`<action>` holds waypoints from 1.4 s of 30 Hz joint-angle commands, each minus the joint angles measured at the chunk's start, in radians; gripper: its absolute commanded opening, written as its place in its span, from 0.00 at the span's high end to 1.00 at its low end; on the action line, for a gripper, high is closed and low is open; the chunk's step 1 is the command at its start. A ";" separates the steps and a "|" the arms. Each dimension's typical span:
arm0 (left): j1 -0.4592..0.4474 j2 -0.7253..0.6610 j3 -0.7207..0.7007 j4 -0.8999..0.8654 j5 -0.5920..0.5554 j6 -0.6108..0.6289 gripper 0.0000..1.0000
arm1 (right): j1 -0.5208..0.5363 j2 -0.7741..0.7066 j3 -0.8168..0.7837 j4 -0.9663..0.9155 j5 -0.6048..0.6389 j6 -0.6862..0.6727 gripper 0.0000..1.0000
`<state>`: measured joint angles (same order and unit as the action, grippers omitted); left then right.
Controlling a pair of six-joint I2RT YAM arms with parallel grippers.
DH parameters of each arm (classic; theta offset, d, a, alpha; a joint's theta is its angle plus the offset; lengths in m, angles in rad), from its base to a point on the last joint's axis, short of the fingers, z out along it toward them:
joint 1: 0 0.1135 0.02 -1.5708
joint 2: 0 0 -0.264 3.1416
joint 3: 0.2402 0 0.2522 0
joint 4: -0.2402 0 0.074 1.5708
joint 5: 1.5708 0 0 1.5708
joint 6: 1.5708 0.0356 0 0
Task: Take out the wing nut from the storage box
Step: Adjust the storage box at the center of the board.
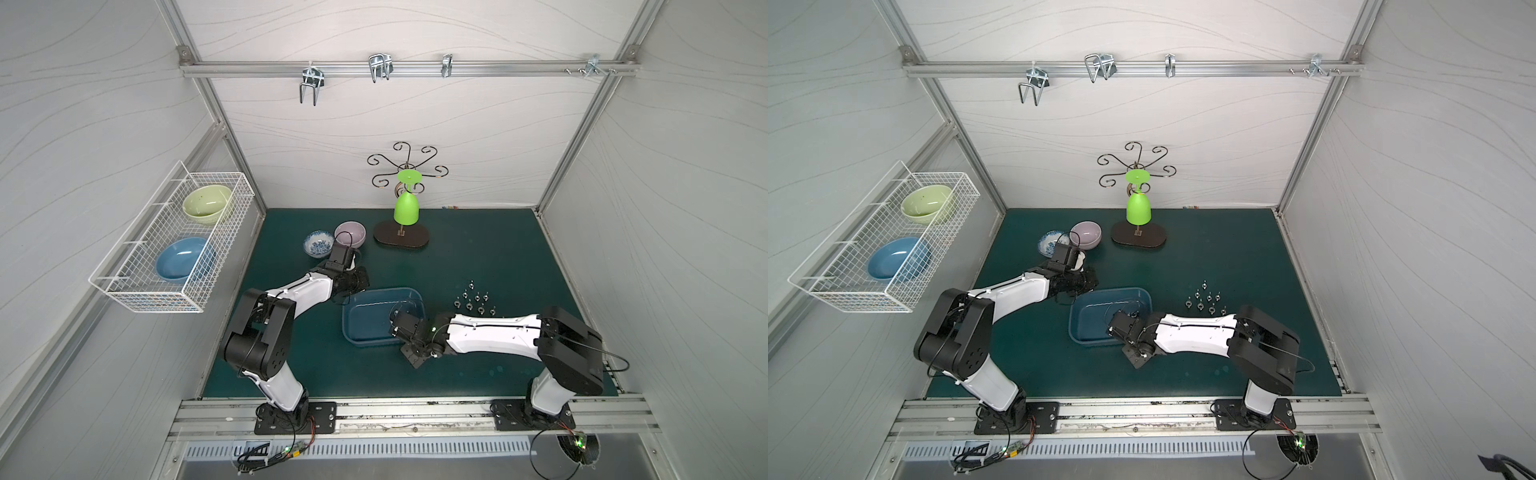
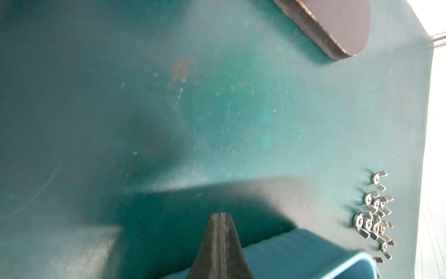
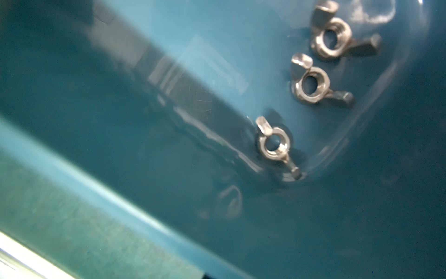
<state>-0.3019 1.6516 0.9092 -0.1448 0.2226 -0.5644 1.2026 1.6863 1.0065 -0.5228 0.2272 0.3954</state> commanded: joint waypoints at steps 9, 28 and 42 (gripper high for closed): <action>0.000 -0.084 -0.136 0.041 0.037 -0.091 1.00 | -0.144 -0.008 0.033 -0.029 0.031 0.023 1.00; -0.148 -0.254 -0.375 0.067 0.003 -0.254 1.00 | -0.293 0.077 0.119 -0.028 0.041 -0.036 1.00; -0.181 -0.443 -0.376 -0.134 -0.169 -0.253 1.00 | -0.232 -0.069 0.207 -0.139 0.108 -0.030 0.89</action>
<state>-0.4862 1.2682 0.5198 -0.1844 0.1474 -0.8303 0.9161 1.6703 1.1637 -0.6151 0.3237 0.3588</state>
